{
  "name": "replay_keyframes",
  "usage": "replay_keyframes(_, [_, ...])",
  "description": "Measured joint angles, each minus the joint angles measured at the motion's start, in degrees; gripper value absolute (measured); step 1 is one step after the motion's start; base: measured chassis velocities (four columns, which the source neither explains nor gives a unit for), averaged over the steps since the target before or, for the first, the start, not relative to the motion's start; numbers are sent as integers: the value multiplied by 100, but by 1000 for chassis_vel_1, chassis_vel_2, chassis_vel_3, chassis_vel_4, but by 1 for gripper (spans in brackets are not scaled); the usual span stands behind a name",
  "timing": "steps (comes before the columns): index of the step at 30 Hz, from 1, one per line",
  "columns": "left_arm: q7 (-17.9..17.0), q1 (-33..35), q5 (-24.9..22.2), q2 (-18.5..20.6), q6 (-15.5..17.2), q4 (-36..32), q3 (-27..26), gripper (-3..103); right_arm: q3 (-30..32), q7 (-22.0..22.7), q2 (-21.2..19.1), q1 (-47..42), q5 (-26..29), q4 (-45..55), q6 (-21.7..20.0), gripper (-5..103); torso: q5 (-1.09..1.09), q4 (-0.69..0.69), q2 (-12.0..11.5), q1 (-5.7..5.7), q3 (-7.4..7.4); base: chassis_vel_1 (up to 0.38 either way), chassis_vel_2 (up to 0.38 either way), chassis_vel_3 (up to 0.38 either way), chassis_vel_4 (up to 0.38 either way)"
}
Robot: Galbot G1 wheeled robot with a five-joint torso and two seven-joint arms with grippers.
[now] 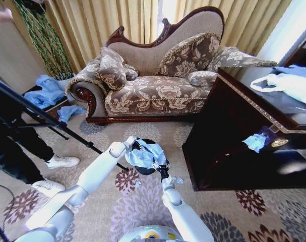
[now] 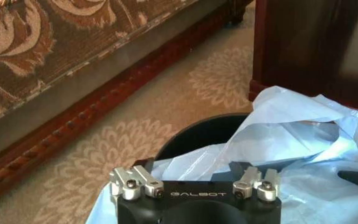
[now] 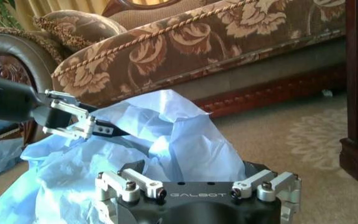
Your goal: Place a garbage bag over the trash bin.
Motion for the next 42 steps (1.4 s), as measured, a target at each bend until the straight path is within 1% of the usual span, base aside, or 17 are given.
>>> replay_keyframes(4, [15, -77, -6, -20, -190, 167, 52, 68, 9, 7, 6, -2, 0, 8, 9, 100, 0, 0, 0, 0, 0, 0, 0, 0, 0])
replay_keyframes(6, [18, -98, -6, -28, -230, 198, 63, 68, 12, 9, 8, -2, 0, 12, 12, 100, 0, 0, 0, 0, 0, 0, 0, 0, 0])
replay_keyframes(9, [62, -189, -7, -55, -318, 292, 126, 56, 25, 12, 11, -2, 0, 35, 19, 100, 0, 0, 0, 0, 0, 0, 0, 0, 0])
replay_keyframes(10, [62, -189, -7, -55, -318, 292, 126, 56, 25, 12, 11, -2, 0, 35, 19, 100, 0, 0, 0, 0, 0, 0, 0, 0, 0])
replay_keyframes(12, [123, -262, -6, -92, -385, 387, 168, 48, 31, 14, 15, -5, -1, 55, 23, 100, 0, 0, 0, 0, 0, 0, 0, 0, 0])
replay_keyframes(13, [123, -262, -6, -92, -385, 387, 168, 48, 31, 14, 15, -5, -1, 55, 23, 100, 0, 0, 0, 0, 0, 0, 0, 0, 0])
replay_keyframes(15, [146, -318, -5, -109, -425, 449, 213, 41, 33, 15, 17, -15, -8, 73, 27, 100, 0, -1, 0, 0, 0, 0, 0, 0, 0])
replay_keyframes(18, [186, -366, -5, -105, -494, 520, 260, 36, 35, 15, 24, -22, -16, 86, 29, 100, 0, 0, 0, 0, 0, 0, 0, 0, 0])
replay_keyframes(20, [273, -465, -7, -86, -588, 645, 306, 28, 35, 15, 38, -22, -29, 97, 33, 100, 0, 0, 0, 0, 0, 0, 0, 0, 0])
replay_keyframes(21, [273, -465, -7, -86, -588, 645, 306, 28, 35, 15, 38, -22, -29, 97, 33, 100, 0, 0, 0, 0, 0, 0, 0, 0, 0])
replay_keyframes(23, [344, -582, -7, -76, -707, 846, 339, 20, 24, 14, 54, -18, -37, 97, 35, 100, 0, -1, 0, 0, 0, 0, 0, 0, 0])
replay_keyframes(24, [344, -582, -7, -76, -707, 846, 339, 20, 24, 14, 54, -18, -37, 97, 35, 100, 0, -1, 0, 0, 0, 0, 0, 0, 0])
replay_keyframes(26, [378, -720, -8, -96, -879, 1130, 334, 13, -21, 3, 59, -5, -40, 88, 38, 100, 0, 0, 0, 0, 0, 0, 0, 0, 0])
replay_keyframes(27, [380, -734, -9, -100, -902, 1168, 330, 9, -27, 0, 59, -4, -41, 83, 39, 100, 0, 0, 0, 0, 0, 0, 0, 0, 0])
replay_keyframes(28, [380, -734, -9, -100, -902, 1168, 330, 9, -27, 0, 59, -4, -41, 83, 39, 100, 0, 0, 0, 0, 0, 0, 0, 0, 0])
replay_keyframes(30, [382, -775, -16, -105, -992, 1301, 278, 2, -81, -23, 59, 4, -44, 40, 49, 100, 0, -1, 0, 0, 0, 0, 0, 0, 0])
replay_keyframes(42, [303, -873, -143, -156, -1080, 1299, 289, 0, -108, -90, 52, 21, -94, -4, 92, 100, 0, 0, 0, 0, 0, 0, 0, 0, 0])
